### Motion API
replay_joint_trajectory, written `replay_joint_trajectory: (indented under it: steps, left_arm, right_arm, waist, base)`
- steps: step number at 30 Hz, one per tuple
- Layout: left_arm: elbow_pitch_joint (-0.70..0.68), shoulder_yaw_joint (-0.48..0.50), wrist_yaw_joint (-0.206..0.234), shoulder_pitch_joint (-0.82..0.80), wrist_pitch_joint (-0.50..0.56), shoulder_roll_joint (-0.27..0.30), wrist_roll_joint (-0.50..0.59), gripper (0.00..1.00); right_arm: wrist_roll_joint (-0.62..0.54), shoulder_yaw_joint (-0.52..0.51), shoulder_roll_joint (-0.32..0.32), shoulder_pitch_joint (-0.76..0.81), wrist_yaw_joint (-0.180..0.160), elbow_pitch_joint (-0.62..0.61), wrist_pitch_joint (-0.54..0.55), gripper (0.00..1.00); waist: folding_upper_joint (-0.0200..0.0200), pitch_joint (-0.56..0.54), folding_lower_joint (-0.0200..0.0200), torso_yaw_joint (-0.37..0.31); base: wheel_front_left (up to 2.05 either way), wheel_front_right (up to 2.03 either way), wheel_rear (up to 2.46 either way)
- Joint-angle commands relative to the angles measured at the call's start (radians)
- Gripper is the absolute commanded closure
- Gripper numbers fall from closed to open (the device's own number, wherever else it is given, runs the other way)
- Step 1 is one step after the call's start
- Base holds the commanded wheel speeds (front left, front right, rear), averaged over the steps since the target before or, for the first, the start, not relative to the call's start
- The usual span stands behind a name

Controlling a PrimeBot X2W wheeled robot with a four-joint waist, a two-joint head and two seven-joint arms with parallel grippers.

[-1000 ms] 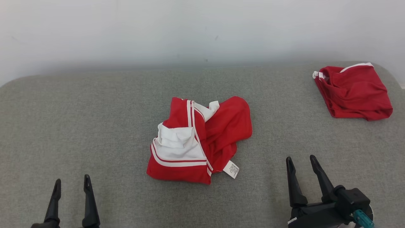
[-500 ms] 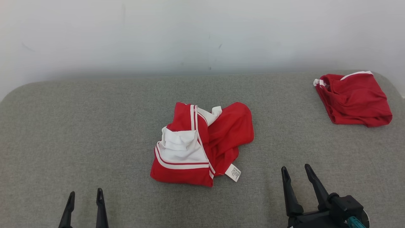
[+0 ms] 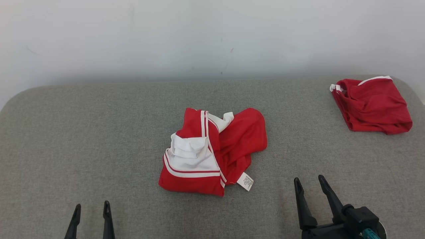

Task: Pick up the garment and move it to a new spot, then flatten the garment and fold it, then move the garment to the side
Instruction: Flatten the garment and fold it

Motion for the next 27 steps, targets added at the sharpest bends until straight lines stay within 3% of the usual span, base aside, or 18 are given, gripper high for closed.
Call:
replay_joint_trajectory:
  steps: [1, 27]
  left_arm:
    - [0.005, 0.005, -0.005, 0.004, -0.002, -0.002, 0.003, 0.00]
    - [0.005, -0.003, 0.001, -0.005, -0.003, -0.003, -0.011, 0.00]
  right_arm:
    - [-0.005, 0.001, 0.001, 0.010, -0.003, 0.002, 0.000, 0.00]
    - [0.001, 0.001, 0.001, 0.002, -0.003, 0.004, 0.000, 0.00]
  waist:
    - [0.0000, 0.001, 0.0000, 0.000]
    - [0.0000, 0.014, 0.0000, -0.003]
  base:
    - [0.00, 0.00, 0.00]
    - [0.00, 0.00, 0.00]
